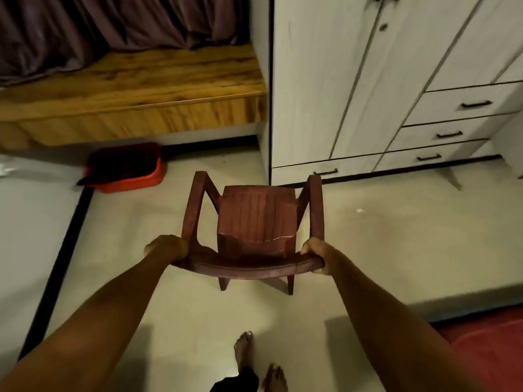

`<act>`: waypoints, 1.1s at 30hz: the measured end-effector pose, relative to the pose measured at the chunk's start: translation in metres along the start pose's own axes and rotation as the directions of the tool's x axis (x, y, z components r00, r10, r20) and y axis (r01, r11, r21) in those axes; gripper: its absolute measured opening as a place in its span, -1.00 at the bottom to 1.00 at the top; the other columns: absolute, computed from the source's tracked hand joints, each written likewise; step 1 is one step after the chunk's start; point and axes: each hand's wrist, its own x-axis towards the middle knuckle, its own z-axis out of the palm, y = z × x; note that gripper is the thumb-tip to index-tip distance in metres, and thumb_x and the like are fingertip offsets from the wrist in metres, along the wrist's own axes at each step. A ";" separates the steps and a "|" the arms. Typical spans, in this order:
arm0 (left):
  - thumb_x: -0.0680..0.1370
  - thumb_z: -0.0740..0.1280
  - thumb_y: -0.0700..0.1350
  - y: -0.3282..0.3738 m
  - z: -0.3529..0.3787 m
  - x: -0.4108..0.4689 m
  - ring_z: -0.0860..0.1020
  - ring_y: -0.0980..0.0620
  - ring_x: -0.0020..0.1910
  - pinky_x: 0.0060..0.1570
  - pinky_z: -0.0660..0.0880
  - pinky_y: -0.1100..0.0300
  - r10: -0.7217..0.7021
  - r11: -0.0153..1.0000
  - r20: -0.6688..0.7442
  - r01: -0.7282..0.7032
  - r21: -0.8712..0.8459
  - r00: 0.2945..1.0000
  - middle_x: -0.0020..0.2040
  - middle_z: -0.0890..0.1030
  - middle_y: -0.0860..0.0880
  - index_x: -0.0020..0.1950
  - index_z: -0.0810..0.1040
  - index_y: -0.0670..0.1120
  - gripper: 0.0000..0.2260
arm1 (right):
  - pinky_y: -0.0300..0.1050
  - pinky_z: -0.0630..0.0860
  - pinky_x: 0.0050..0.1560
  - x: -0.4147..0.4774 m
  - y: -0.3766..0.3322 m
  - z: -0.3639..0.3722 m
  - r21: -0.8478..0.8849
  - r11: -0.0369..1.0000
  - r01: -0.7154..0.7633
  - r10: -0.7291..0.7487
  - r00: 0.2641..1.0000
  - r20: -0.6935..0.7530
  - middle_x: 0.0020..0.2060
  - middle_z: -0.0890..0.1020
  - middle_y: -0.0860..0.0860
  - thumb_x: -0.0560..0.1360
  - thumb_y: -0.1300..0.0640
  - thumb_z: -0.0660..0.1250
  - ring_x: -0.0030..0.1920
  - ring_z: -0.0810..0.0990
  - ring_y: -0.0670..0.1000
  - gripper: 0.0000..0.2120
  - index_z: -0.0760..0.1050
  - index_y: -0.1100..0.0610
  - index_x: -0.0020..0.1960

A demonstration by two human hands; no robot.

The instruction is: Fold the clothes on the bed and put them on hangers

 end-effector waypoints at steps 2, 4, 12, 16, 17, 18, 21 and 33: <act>0.63 0.25 0.14 -0.021 0.002 -0.003 0.57 -0.14 0.22 0.21 0.46 0.03 -0.047 0.996 0.005 0.047 -0.079 0.999 0.23 0.59 -0.13 0.29 0.55 -0.15 -0.58 | -0.01 0.60 -0.15 -0.001 -0.017 0.016 0.023 0.999 0.025 -0.026 0.998 0.048 0.01 0.61 0.18 0.46 0.35 0.21 0.00 0.63 0.14 -0.75 0.49 0.24 0.12; 0.60 0.26 0.23 -0.039 0.005 -0.002 0.58 -0.14 0.19 0.16 0.47 0.03 -0.068 0.981 0.013 0.069 -0.180 0.998 0.21 0.59 -0.14 0.30 0.55 -0.15 -0.50 | 0.06 0.64 -0.02 -0.001 -0.030 0.029 0.069 0.996 0.055 -0.060 0.996 0.072 0.03 0.62 0.22 0.44 0.37 0.18 0.08 0.63 0.20 -0.71 0.49 0.31 0.13; 0.50 0.48 -0.01 -0.083 0.037 -0.001 0.66 -0.22 -0.34 -0.19 0.68 -0.10 -0.266 0.477 0.108 0.228 -0.849 0.958 -0.16 0.62 -0.24 0.01 0.55 -0.30 -0.65 | 0.31 0.64 0.00 0.002 -0.032 0.094 0.200 0.957 0.212 -0.183 0.971 -0.154 -0.08 0.56 0.27 0.57 0.41 0.27 0.00 0.62 0.32 -0.95 0.40 0.33 -0.01; 0.44 0.51 -0.15 -0.088 0.042 0.007 0.66 -0.33 -0.17 -0.15 0.67 -0.12 -0.308 0.234 0.133 0.211 -0.949 0.942 -0.04 0.63 -0.33 0.02 0.52 -0.37 -0.66 | 0.29 0.67 0.00 0.015 -0.029 0.104 0.169 0.949 0.267 -0.209 0.931 -0.300 0.07 0.57 0.25 0.53 0.35 0.35 -0.01 0.63 0.29 -0.78 0.47 0.33 0.16; 0.44 0.51 -0.17 -0.086 0.041 0.009 0.65 -0.33 -0.13 -0.14 0.66 -0.12 -0.329 0.225 0.127 0.208 -0.952 0.936 -0.02 0.61 -0.33 0.03 0.51 -0.38 -0.66 | 0.30 0.66 0.03 0.020 -0.028 0.104 0.150 0.950 0.275 -0.215 0.921 -0.325 0.09 0.58 0.25 0.52 0.32 0.37 0.01 0.64 0.29 -0.76 0.48 0.33 0.17; 0.44 0.51 -0.18 -0.084 0.039 0.013 0.64 -0.32 -0.12 -0.12 0.66 -0.12 -0.346 0.226 0.114 0.201 -0.953 0.931 0.00 0.60 -0.33 0.04 0.51 -0.38 -0.66 | 0.31 0.66 0.04 0.024 -0.027 0.105 0.133 0.951 0.281 -0.222 0.914 -0.341 0.10 0.59 0.26 0.51 0.29 0.38 0.03 0.64 0.29 -0.75 0.48 0.33 0.16; 0.47 0.48 -0.21 -0.088 0.024 0.031 0.59 -0.30 -0.11 -0.08 0.65 -0.13 -0.354 0.228 0.072 0.160 -0.960 0.933 0.01 0.57 -0.32 0.04 0.50 -0.39 -0.69 | 0.29 0.65 0.09 0.033 -0.032 0.120 0.114 0.946 0.303 -0.249 0.906 -0.341 0.09 0.60 0.23 0.52 0.26 0.38 0.06 0.63 0.28 -0.78 0.49 0.30 0.14; 0.45 0.52 -0.19 -0.075 -0.069 0.176 0.57 -0.28 -0.14 -0.02 0.65 -0.17 -0.316 0.246 -0.014 0.068 -0.967 0.949 -0.11 0.54 -0.24 -0.10 0.48 -0.32 -0.73 | 0.02 0.64 -0.26 0.076 -0.141 0.198 0.196 0.912 0.360 -0.274 0.892 -0.360 -0.02 0.62 0.25 0.54 0.31 0.37 -0.07 0.65 0.23 -0.85 0.47 0.32 0.07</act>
